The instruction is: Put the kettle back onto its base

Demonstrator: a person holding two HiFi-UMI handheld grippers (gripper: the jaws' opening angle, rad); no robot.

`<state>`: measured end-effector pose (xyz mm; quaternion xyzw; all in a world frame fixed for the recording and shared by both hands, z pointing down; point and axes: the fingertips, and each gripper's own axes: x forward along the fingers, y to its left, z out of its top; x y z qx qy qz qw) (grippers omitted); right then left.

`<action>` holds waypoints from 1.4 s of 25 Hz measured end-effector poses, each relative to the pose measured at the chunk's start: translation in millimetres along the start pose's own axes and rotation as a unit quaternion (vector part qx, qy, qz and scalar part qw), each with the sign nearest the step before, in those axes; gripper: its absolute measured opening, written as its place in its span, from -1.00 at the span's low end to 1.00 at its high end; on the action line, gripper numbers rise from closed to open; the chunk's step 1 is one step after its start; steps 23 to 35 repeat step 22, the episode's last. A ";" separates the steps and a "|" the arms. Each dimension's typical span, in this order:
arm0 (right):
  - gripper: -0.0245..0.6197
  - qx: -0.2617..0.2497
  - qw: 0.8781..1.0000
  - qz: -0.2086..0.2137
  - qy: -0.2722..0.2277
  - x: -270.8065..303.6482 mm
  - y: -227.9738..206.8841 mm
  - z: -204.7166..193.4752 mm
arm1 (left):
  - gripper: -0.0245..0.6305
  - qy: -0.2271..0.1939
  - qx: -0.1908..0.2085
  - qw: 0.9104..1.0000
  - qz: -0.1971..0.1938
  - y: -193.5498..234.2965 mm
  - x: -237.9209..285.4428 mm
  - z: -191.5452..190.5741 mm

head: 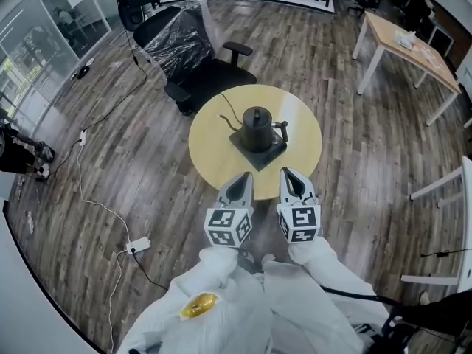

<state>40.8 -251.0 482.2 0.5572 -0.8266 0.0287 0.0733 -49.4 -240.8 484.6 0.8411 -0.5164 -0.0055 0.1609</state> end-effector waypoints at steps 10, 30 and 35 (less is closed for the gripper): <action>-0.89 -0.010 1.000 0.001 0.002 2.7 -5.2 6.5 | -0.93 0.005 -0.003 1.000 -0.016 -11.5 13.0 2.6; -0.89 -0.018 1.000 0.004 0.006 2.2 0.7 2.8 | -0.93 0.011 -0.011 1.000 0.001 3.4 3.0 -4.3; -0.89 -0.018 1.000 0.004 0.006 2.2 0.7 2.8 | -0.93 0.011 -0.011 1.000 0.001 3.4 3.0 -4.3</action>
